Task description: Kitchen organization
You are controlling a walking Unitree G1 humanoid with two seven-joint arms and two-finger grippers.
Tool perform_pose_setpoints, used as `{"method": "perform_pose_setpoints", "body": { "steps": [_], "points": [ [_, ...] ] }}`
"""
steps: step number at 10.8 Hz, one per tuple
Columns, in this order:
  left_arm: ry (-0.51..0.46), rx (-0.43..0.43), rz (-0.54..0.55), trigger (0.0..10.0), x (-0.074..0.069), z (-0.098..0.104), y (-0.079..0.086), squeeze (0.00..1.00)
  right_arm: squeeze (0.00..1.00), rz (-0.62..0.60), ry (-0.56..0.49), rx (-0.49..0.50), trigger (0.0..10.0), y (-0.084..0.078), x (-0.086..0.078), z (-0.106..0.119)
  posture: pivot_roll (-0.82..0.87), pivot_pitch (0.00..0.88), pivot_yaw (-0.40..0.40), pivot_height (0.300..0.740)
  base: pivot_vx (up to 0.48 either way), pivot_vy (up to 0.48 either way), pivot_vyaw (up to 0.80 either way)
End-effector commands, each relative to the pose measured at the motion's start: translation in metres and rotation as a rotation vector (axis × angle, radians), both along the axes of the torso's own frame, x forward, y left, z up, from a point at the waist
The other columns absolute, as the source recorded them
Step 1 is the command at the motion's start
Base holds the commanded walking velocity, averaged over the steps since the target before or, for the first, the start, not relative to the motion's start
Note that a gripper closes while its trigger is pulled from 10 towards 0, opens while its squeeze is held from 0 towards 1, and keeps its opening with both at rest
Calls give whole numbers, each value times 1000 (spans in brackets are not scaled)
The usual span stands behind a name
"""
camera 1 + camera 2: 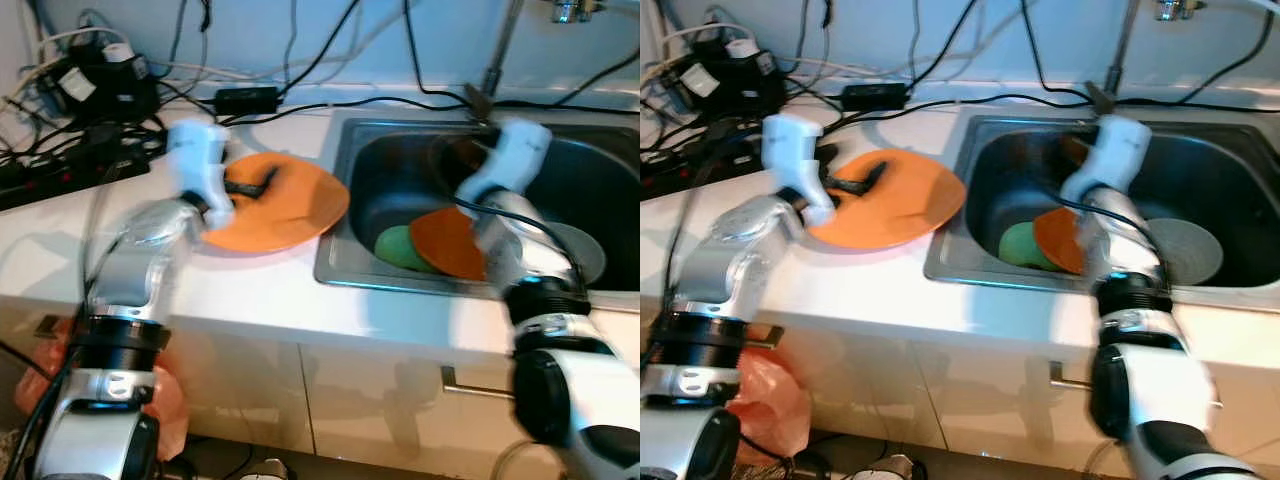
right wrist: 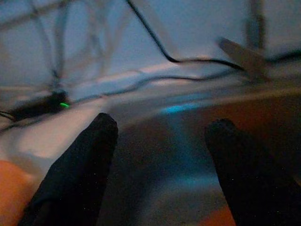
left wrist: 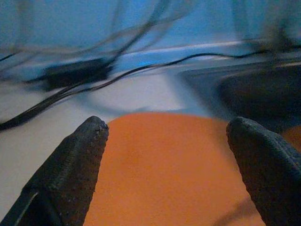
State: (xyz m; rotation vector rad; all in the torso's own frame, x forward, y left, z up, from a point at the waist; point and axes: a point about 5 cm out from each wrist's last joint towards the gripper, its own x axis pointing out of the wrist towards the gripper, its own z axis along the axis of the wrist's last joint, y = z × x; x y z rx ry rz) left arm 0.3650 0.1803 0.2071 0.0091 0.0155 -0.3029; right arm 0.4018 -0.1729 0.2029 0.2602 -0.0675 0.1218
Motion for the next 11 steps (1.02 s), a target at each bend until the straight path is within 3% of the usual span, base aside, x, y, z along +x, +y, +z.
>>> {"method": "perform_pose_setpoints", "body": {
  "steps": [1, 3, 4, 6, 8, 11],
  "points": [
    [-11, -2, 74, 10000, 3, 4, 12, 835, 0, 42, -28, 5, 10000, 6, -1, 7, 209, 21, 68, 740, 0, 0, 0],
    [64, -57, 245, 10000, 5, -10, 37, 780, 0, 182, -76, -26, 10000, 27, -10, 13, 206, 20, 71, 740, 0, 0, 0],
    [110, -49, 285, 10000, 3, -21, 44, 757, 0, 239, -90, -8, 10000, 34, -14, 20, 206, 20, 73, 740, 0, 0, 0],
    [196, -140, 317, 10000, 2, -36, 47, 608, 0, 252, -96, -11, 10000, 35, -17, 23, 205, 19, 72, 740, 0, 0, 0],
    [305, -336, 281, 10000, 2, -47, 36, 0, 0, 270, -97, -22, 10000, 37, -21, 25, 202, 18, 73, 740, 0, 0, 0],
    [396, -494, 243, 10000, 3, -51, 26, 0, 0, 358, -92, -28, 10000, 44, -29, 29, 200, 19, 75, 740, 0, 0, 0]
  ]
}}
